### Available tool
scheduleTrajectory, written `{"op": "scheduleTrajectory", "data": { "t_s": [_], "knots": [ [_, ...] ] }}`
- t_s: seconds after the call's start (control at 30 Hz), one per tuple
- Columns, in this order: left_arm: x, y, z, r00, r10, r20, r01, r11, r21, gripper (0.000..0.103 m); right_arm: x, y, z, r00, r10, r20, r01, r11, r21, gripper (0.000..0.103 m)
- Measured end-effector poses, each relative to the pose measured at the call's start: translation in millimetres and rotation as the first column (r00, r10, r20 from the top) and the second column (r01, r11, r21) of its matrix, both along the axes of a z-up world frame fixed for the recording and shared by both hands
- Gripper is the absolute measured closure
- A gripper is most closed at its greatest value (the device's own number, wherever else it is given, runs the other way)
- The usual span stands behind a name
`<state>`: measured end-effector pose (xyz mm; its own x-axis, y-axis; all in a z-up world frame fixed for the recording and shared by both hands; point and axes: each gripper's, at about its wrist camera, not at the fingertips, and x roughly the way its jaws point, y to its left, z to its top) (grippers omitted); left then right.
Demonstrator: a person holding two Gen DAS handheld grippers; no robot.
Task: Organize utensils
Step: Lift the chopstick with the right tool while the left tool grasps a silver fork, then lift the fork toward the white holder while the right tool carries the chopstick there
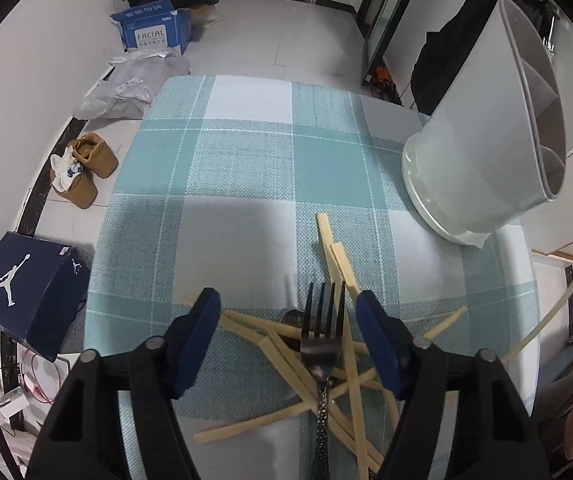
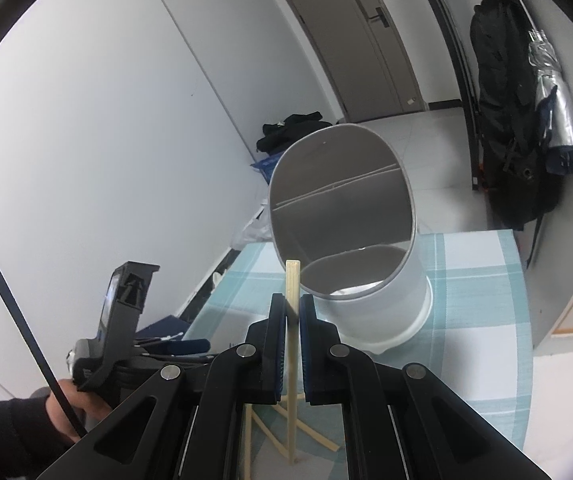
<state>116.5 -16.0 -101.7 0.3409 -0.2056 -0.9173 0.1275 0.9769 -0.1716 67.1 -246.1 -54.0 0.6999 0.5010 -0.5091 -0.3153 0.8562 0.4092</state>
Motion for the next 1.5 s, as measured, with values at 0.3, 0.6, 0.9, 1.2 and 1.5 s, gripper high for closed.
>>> {"op": "scheduleTrajectory", "data": {
  "t_s": [0.3,0.6,0.9,1.2,1.5],
  "knots": [
    [7,-2,-4,0.999,0.003,-0.045,-0.005,0.999,-0.045,0.072,-6,-4,2,1.000,-0.004,0.011,0.004,1.000,0.003,0.097],
    [10,-6,-4,0.999,0.015,-0.049,-0.020,0.996,-0.082,0.086,-6,-5,2,1.000,-0.004,0.007,0.004,1.000,0.005,0.097],
    [8,0,10,0.999,0.044,0.021,-0.042,0.994,-0.103,0.086,-6,-4,4,1.000,-0.005,0.020,0.005,1.000,-0.001,0.097],
    [-5,4,43,0.985,0.083,0.150,-0.058,0.985,-0.160,0.086,-14,1,9,0.998,-0.011,0.056,0.012,0.999,-0.032,0.097],
    [-35,-3,79,0.957,0.063,0.282,-0.019,0.988,-0.156,0.086,-26,8,9,0.997,-0.042,0.068,0.047,0.995,-0.083,0.097]
  ]
}}
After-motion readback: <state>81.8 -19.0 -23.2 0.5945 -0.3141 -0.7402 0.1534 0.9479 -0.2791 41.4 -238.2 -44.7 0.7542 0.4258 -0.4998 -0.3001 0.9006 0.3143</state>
